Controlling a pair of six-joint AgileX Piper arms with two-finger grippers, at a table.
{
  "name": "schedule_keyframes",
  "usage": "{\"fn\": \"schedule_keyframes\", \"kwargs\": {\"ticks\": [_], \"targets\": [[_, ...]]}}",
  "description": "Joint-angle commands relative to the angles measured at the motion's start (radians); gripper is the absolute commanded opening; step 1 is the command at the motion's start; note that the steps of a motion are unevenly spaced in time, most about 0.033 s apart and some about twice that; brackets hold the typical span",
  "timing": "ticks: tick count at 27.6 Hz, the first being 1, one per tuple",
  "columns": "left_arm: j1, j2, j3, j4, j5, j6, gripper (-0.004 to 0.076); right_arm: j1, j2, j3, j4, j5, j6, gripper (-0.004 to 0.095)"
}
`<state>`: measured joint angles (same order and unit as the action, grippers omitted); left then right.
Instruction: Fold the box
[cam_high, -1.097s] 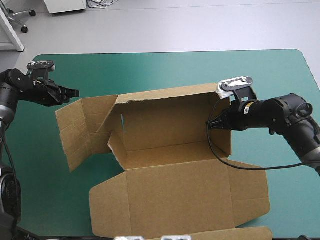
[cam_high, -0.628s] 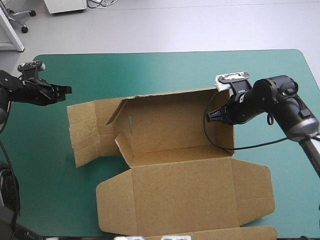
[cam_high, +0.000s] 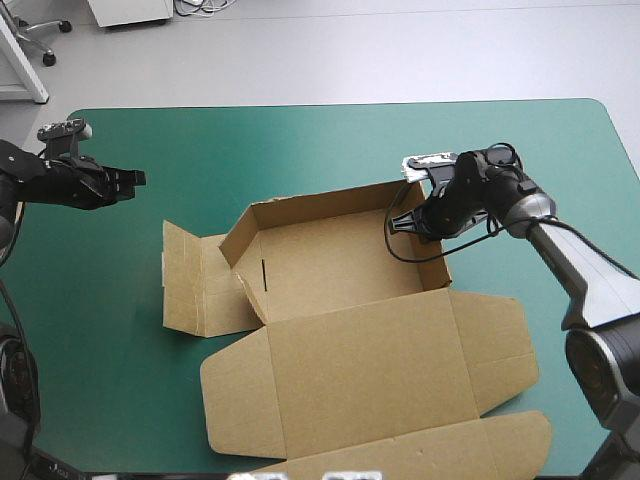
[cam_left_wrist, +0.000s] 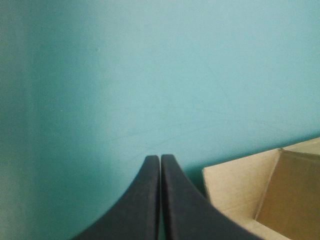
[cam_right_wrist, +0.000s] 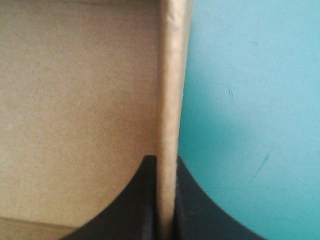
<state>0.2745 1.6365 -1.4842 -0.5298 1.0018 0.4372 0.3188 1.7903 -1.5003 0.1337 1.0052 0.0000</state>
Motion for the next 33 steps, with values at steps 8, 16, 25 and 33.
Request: {"fn": "schedule_keyframes", "kwargs": {"ticks": [8, 16, 25, 33], "targets": [[0.002, -0.042, -0.032, -0.051, -0.029, 0.004, -0.0006, -0.003, 0.106, -0.155, -0.008, -0.028, -0.035, -0.0028], [0.002, -0.042, -0.032, -0.051, -0.036, 0.006, -0.0006, -0.003, 0.107, -0.290, -0.012, 0.106, -0.111, 0.0063], [0.002, -0.042, -0.032, -0.055, -0.036, 0.006, -0.0006, -0.003, 0.127, -0.375, -0.030, 0.125, -0.109, 0.0462], [0.002, -0.042, -0.032, -0.058, -0.034, 0.006, -0.0006, -0.003, 0.132, -0.420, -0.034, 0.191, -0.091, 0.0495]]}}
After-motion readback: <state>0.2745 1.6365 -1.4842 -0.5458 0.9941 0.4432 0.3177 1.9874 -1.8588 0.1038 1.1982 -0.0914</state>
